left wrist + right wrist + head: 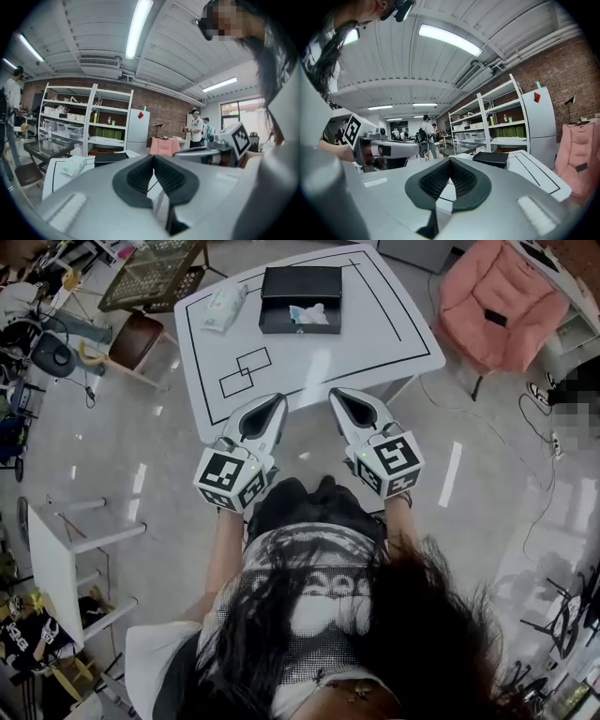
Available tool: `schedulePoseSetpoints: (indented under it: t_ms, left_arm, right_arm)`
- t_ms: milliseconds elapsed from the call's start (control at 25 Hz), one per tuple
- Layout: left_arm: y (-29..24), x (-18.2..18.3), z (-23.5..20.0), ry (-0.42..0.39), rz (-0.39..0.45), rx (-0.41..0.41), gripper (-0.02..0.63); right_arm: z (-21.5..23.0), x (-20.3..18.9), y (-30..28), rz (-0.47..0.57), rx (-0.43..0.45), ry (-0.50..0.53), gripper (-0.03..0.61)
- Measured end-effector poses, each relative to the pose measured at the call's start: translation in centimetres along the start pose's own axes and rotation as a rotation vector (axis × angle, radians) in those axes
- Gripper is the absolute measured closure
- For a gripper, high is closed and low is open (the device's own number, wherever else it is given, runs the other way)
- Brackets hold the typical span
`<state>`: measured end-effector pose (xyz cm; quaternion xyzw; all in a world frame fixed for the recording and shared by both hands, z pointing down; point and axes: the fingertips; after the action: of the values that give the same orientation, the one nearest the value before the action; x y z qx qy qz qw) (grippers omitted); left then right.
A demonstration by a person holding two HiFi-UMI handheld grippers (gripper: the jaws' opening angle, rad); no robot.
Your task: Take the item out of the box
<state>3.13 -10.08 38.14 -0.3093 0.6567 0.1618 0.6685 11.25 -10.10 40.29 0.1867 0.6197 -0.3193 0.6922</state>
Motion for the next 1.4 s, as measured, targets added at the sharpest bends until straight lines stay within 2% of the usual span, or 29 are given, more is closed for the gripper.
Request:
schedulePoseSetpoints:
  t_ms: [400, 720, 1160, 1400]
  left_arm:
    - [-0.1, -1.7, -0.3, 0.016, -0.044, 0.027, 0.614]
    - [-2.1, -1.7, -1.1, 0.006, -0.053, -0.001, 0.614]
    - [-6.4, -0.5, -6.9, 0.015, -0.041, -0.024, 0.614]
    - [-9.4, -0.2, -10.8, 0.005, -0.045, -0.04, 0.614]
  right_arm:
    - [0.0, -1.5, -0.8, -0.029, 0.032, -0.022, 0.581]
    - [1.6, -2.1, -2.3, -0.061, 0.015, -0.016, 0.581]
    - [5.7, -0.9, -8.4, -0.091, -0.028, -0.004, 0.581]
    - [9.0, -1.6, -13.2, -0.154, -0.032, 0.003, 0.581]
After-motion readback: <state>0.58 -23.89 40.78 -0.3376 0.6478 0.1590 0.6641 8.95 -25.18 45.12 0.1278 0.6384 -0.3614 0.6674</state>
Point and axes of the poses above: the fingertips, and each gripper's own axes: y backward along the fingers, z to its right, x out of its top, and after that the axes turned 8 degrees about x, right-handed
